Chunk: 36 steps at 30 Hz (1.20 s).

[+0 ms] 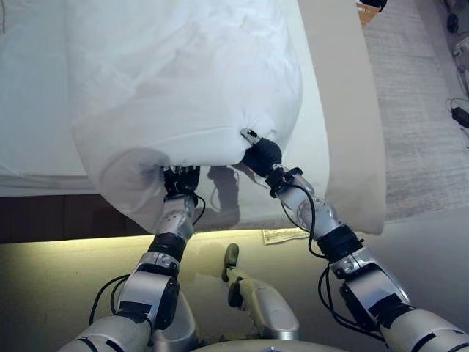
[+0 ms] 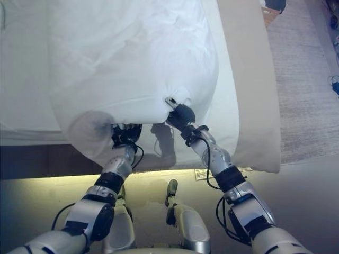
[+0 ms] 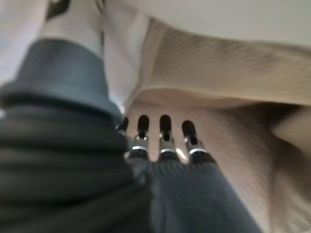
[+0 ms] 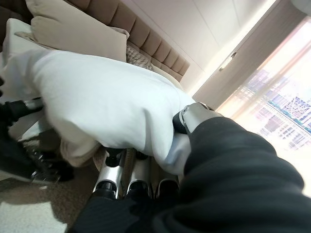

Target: Make the bed neatly

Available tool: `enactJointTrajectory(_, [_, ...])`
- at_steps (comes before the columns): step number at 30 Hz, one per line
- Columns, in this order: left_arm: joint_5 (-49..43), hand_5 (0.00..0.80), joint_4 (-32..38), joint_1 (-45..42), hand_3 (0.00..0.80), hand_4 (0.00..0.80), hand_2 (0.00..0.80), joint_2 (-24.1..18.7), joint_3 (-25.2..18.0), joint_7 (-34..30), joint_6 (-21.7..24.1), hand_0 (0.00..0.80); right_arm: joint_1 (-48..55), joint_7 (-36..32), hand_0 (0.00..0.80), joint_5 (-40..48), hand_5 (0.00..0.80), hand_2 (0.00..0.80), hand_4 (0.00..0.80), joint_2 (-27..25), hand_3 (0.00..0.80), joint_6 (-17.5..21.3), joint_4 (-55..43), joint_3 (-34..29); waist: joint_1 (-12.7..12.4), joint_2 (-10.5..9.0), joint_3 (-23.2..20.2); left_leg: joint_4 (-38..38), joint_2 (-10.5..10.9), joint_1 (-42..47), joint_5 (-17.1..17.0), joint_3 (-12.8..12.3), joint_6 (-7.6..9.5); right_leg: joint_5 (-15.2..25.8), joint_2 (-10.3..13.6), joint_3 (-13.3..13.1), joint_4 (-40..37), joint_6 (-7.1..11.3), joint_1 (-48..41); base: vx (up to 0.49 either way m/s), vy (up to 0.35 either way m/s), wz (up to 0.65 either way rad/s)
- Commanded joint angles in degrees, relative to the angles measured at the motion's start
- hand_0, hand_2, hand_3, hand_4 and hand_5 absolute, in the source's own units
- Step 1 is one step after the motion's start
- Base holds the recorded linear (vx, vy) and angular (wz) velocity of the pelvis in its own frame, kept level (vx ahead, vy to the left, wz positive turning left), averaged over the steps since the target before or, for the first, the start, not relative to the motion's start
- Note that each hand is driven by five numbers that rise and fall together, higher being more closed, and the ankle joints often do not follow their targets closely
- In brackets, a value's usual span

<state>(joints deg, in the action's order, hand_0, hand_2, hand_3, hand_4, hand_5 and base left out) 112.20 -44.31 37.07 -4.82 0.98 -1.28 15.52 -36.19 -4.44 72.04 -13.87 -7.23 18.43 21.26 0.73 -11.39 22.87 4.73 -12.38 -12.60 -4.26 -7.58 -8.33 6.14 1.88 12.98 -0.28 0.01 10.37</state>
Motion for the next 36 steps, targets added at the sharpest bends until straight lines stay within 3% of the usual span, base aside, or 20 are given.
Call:
enactJointTrajectory(1, [0.8, 0.0, 2.65, 3.85, 0.0, 0.0, 0.0, -3.61, -2.9, -0.76, 4.64, 0.0, 3.1, -3.74, 0.8, 0.06, 0.8, 0.8, 0.8, 0.61, 0.8, 3.14, -9.95, -2.25, 0.39, -1.36, -4.81, 2.96, -1.62, -0.9, 4.65, 1.05, 0.25, -6.19, 4.62, -0.76, 4.85, 5.74, -0.48, 0.035, -0.032, 0.08])
enactJointTrajectory(8, [0.8, 0.0, 2.25, -0.36, 0.0, 0.0, 0.0, -3.38, -4.35, 0.57, 5.78, 0.0, 4.83, -3.59, 0.8, -0.07, 0.8, 0.8, 0.8, 0.69, 0.8, 3.61, -6.44, -3.05, -1.37, -1.42, -6.15, 1.19, -0.97, 1.96, 5.16, 1.62, 0.68, -6.19, 4.91, 0.72, 2.95, 6.32, -4.03, 0.062, 0.004, 0.13])
enactJointTrajectory(13, [0.8, 0.0, 4.6, -6.37, 0.0, 0.0, 0.0, -0.26, -4.28, -0.37, 7.95, 0.0, 6.76, -2.39, 0.8, -1.91, 0.8, 0.8, 0.8, 1.51, 0.8, 2.29, -4.94, -4.13, -2.87, -0.87, -8.1, -0.92, -0.27, 5.12, 4.96, 2.43, 1.1, -5.88, 5.59, 1.58, 1.44, 6.91, -7.23, 0.1, 0.055, 0.09])
enactJointTrajectory(14, [0.8, 0.0, 5.33, -8.19, 0.0, 0.0, 0.0, 0.54, -4.19, -0.62, 8.56, 0.0, 7.54, -1.54, 0.226, -2.64, 0.226, 0.226, 0.226, 1.77, 0.226, 1.51, -4.76, -4.21, -3.26, -0.61, -8.83, -1.28, -0.3, 6.18, 5.29, 2.57, 1.09, -6.16, 5.68, 1.78, 1.29, 7.05, -8.27, 0.159, 0.077, 0.12])
enactJointTrajectory(15, [0.8, 0.0, 6.0, -9.67, 0.0, 0.0, 0.0, 1.1, -4.1, -0.74, 9.45, 0.0, 8.21, -0.4, 0.0, -3.09, 0.0, 0.0, 0.0, 1.88, 0.0, 0.8, -4.68, -4.29, -3.56, -0.44, -9.41, -1.64, -0.27, 7.03, 5.3, 2.66, 1.12, -6.18, 5.79, 1.92, 1.08, 7.12, -9.1, 0.138, 0.079, 0.15])
enactJointTrajectory(19, [0.8, 0.0, 7.19, -14.15, 0.0, 0.0, 0.0, 1.54, -5.61, -1.38, 10.97, 0.0, 11.49, 0.06, 0.0, -4.96, 0.0, 0.0, 0.0, 1.37, 0.0, -2.61, -4.32, -4.82, -4.33, 0.11, -12.12, -3.31, 0.01, 10.05, 4.78, 2.94, 1.3, -6.0, 6.33, 2.4, 0.43, 7.29, -11.65, 0.16, 0.097, 0.09])
enactJointTrajectory(28, [0.8, 0.0, 7.58, -23.12, 0.0, 0.0, 0.0, -0.62, -13.65, -5.46, 8.93, 0.0, 28.32, -6.01, 0.0, -13.12, 0.0, 0.0, 0.0, -2.24, 0.0, -13.64, -1.39, -6.59, -4.13, 3.36, -18.31, -8.15, 1.26, 18.38, 3.84, 2.57, 1.38, -6.23, 7.43, 2.99, -1.67, 7.67, -18.23, 0.141, 0.144, 0.08])
enactJointTrajectory(36, [0.8, 0.0, 4.86, -25.04, 0.0, 0.0, 0.0, -5.88, -22.29, -7.55, 5.45, 0.0, 38.27, -12.08, 0.0, -24.47, 0.0, 0.0, 0.0, -5.23, 0.0, -16.52, 9.66, -10.91, -1.9, 5.7, -19.86, -9.2, 2.98, 20.12, 3.32, 2.12, 1.46, -6.24, 8.61, 2.87, -2.08, 7.87, -19.56, -0.018, 0.131, 0.01])
